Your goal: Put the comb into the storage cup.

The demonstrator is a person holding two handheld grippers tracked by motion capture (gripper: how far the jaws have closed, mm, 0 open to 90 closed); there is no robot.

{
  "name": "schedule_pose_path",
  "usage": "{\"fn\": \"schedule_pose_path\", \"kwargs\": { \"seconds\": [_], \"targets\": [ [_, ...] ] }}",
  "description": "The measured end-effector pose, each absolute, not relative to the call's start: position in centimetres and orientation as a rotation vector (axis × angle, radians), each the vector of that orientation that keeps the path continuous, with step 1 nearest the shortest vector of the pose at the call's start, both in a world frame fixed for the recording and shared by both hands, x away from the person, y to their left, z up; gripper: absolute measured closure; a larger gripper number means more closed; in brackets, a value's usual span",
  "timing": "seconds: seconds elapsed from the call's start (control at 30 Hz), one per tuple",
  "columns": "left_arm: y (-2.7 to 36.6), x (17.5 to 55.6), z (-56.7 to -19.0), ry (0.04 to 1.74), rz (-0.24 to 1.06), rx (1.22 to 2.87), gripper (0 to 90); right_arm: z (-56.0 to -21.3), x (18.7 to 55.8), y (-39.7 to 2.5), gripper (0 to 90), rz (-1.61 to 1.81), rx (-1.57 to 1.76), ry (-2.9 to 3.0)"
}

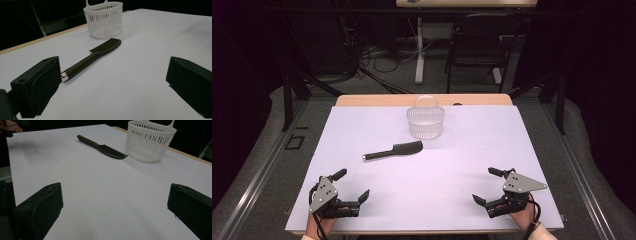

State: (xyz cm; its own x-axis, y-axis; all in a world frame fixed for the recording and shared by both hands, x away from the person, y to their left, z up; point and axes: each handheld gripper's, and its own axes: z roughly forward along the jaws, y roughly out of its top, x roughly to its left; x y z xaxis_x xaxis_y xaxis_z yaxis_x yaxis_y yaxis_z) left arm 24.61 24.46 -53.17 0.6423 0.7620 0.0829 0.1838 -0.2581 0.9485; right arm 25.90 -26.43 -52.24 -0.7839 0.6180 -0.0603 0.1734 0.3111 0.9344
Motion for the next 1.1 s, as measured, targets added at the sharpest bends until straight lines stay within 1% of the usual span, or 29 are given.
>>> {"fn": "schedule_pose_path", "kwargs": {
  "seconds": [0.2,0.43,0.63,1.1],
  "targets": [
    [24.3,24.9,-52.9,0.793,0.671,1.786,1.0,-52.2,25.9,-26.4,0.0,1.462,0.699,2.174],
    [24.0,25.9,-52.7,0.823,0.644,1.81,0.2,-52.4,26.0,-26.4,0.0,1.461,0.705,2.178],
    [23.3,26.8,-52.6,0.815,0.631,1.833,0.1,-52.4,25.9,-26.4,0.0,1.454,0.711,2.184],
    [22.0,29.3,-52.3,0.834,0.648,1.874,0.1,-52.4,25.8,-26.5,0.0,1.441,0.717,2.184]
  ]
}}
